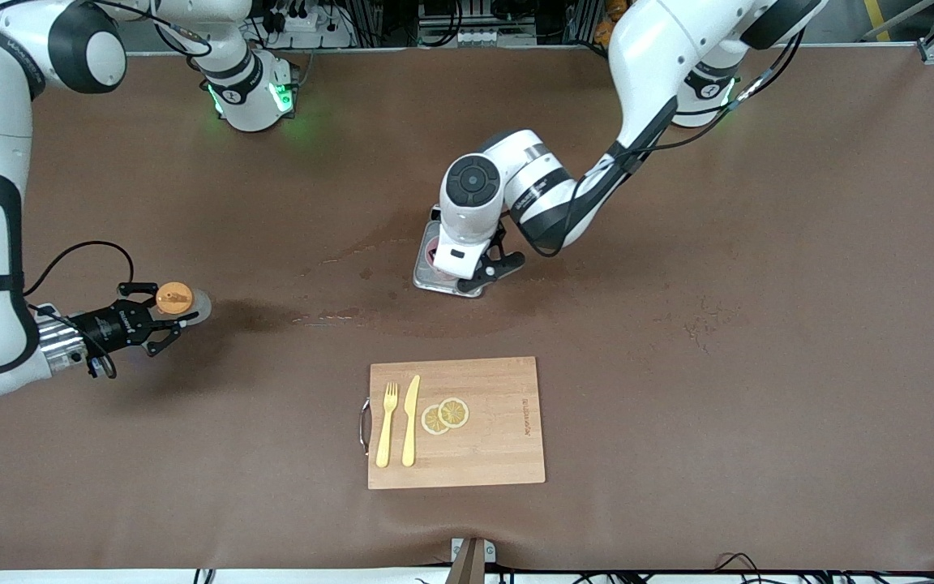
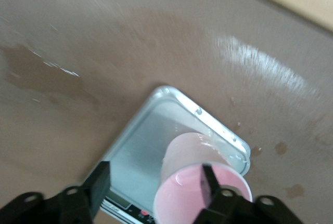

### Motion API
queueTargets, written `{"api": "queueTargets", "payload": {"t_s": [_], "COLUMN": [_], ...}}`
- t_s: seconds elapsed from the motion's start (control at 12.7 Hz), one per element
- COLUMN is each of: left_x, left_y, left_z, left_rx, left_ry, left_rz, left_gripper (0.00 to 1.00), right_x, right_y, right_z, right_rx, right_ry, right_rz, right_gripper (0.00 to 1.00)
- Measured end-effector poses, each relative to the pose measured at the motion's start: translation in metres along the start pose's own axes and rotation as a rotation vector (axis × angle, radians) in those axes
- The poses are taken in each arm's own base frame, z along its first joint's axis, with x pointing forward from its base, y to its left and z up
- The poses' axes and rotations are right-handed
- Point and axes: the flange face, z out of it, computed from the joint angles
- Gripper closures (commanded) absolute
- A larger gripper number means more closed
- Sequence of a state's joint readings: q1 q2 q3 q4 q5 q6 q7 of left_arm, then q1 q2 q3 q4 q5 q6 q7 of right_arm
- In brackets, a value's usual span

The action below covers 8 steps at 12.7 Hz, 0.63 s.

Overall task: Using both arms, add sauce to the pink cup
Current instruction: 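Release the cup and withdraw the left gripper while the right gripper lifts the bottle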

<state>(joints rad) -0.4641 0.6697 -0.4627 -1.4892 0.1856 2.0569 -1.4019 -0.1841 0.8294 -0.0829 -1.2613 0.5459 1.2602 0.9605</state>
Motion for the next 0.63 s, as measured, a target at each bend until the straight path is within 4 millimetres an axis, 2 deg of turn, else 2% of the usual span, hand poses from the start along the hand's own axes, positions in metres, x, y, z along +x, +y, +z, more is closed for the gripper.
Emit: {"api": "queueTargets", "payload": {"t_s": [0.16, 0.32, 0.39, 0.55, 0.63], "left_x": [0.032, 0.073, 0.097, 0.146, 0.169], "left_y": [-0.02, -0.057, -0.081, -0.129, -0.153], "left_z": [-0.073, -0.151, -0.183, -0.229, -0.243], "left_rx": [-0.019, -0.047, -0.05, -0.048, -0.036], "left_ry": [0.058, 0.128, 0.157, 0.203, 0.214], "left_rz": [-0.039, -0.022, 0.007, 0.039, 0.054], "left_gripper": [0.0, 0.0, 0.0, 0.0, 0.0], "right_x": [-0.041, -0.08, -0.095, -0.123, -0.135], "right_y": [-0.013, -0.024, -0.028, -0.034, -0.038], "right_z": [0.004, 0.012, 0.016, 0.025, 0.03], "right_rx": [-0.038, -0.059, -0.065, -0.076, -0.081], "right_ry": [0.073, 0.116, 0.132, 0.162, 0.175], "right_rz": [0.023, 0.063, 0.08, 0.109, 0.129], "right_gripper": [0.71, 0.71, 0.71, 0.71, 0.71]}}
